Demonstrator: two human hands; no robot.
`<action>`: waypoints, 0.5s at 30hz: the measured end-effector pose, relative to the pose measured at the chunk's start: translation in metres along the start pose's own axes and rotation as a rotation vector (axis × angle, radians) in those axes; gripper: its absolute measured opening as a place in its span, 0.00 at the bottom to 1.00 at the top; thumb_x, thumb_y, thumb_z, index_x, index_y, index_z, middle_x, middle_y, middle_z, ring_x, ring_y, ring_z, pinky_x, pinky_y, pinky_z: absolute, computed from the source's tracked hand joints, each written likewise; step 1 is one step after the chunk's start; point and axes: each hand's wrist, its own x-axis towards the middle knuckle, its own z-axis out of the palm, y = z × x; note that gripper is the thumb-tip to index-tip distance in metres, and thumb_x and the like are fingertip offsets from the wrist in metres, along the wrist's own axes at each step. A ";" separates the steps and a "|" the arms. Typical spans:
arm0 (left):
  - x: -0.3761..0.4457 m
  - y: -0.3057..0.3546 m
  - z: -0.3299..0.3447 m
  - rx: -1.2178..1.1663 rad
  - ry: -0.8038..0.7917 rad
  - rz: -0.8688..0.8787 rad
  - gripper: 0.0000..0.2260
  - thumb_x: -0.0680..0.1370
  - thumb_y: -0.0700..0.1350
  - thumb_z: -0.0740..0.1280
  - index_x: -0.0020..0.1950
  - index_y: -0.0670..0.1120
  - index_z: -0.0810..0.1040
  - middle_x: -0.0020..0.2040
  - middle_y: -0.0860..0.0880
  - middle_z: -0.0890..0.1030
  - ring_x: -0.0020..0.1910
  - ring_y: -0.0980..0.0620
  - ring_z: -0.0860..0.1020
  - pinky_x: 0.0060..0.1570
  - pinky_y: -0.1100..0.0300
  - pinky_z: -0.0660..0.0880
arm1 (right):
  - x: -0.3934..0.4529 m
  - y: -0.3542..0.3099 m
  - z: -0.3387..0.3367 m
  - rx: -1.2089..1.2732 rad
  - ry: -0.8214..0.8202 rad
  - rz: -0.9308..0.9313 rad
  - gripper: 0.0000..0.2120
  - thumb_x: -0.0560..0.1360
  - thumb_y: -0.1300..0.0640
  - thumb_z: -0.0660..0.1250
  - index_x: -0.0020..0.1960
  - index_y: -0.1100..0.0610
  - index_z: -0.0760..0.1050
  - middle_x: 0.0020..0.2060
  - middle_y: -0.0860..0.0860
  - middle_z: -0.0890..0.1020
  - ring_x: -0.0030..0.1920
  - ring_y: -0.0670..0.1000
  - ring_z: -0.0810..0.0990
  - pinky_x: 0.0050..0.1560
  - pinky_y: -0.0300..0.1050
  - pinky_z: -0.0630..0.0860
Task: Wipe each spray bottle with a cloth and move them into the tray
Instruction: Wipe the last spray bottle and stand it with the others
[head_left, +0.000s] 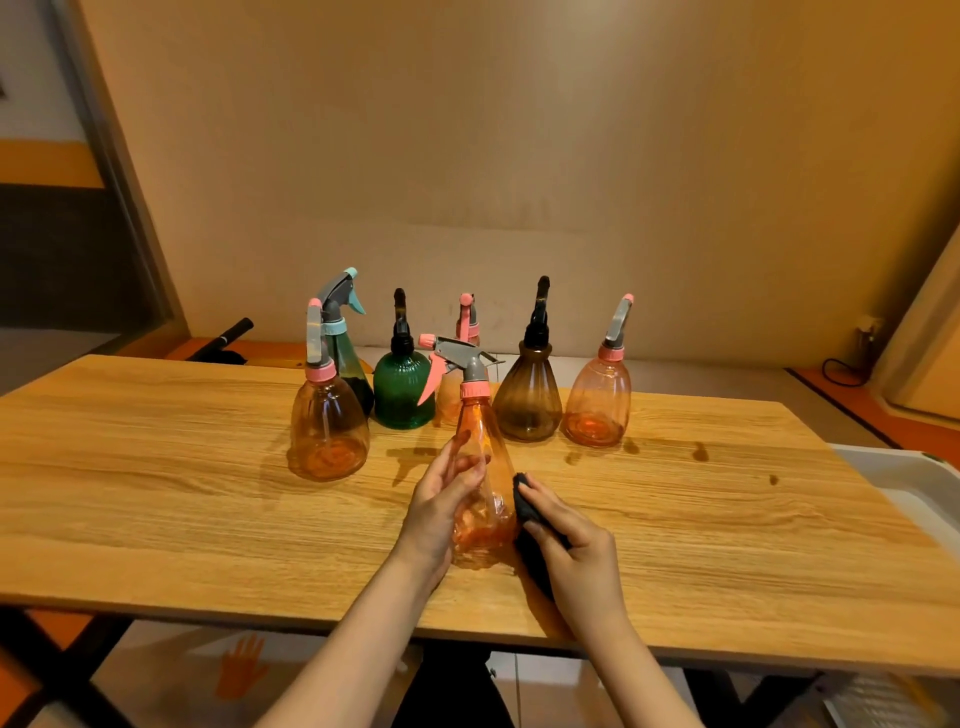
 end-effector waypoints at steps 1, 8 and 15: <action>-0.001 0.001 0.001 -0.008 0.009 0.003 0.22 0.70 0.43 0.73 0.63 0.51 0.74 0.59 0.41 0.81 0.59 0.42 0.79 0.59 0.47 0.75 | -0.001 -0.001 -0.001 0.000 -0.010 0.004 0.29 0.71 0.74 0.67 0.54 0.40 0.76 0.56 0.32 0.75 0.60 0.32 0.71 0.59 0.27 0.67; -0.012 0.004 0.007 0.020 0.074 0.000 0.31 0.68 0.47 0.70 0.71 0.52 0.68 0.62 0.45 0.79 0.58 0.46 0.79 0.48 0.55 0.77 | -0.004 -0.005 -0.012 0.020 -0.069 0.056 0.27 0.71 0.74 0.66 0.52 0.41 0.76 0.54 0.36 0.76 0.57 0.28 0.71 0.57 0.24 0.66; -0.027 0.001 0.005 0.122 0.210 -0.091 0.31 0.69 0.49 0.72 0.70 0.47 0.67 0.57 0.44 0.81 0.51 0.47 0.81 0.43 0.57 0.77 | -0.001 -0.011 -0.012 0.162 0.045 0.105 0.24 0.73 0.74 0.64 0.49 0.44 0.78 0.50 0.38 0.79 0.54 0.31 0.75 0.54 0.26 0.69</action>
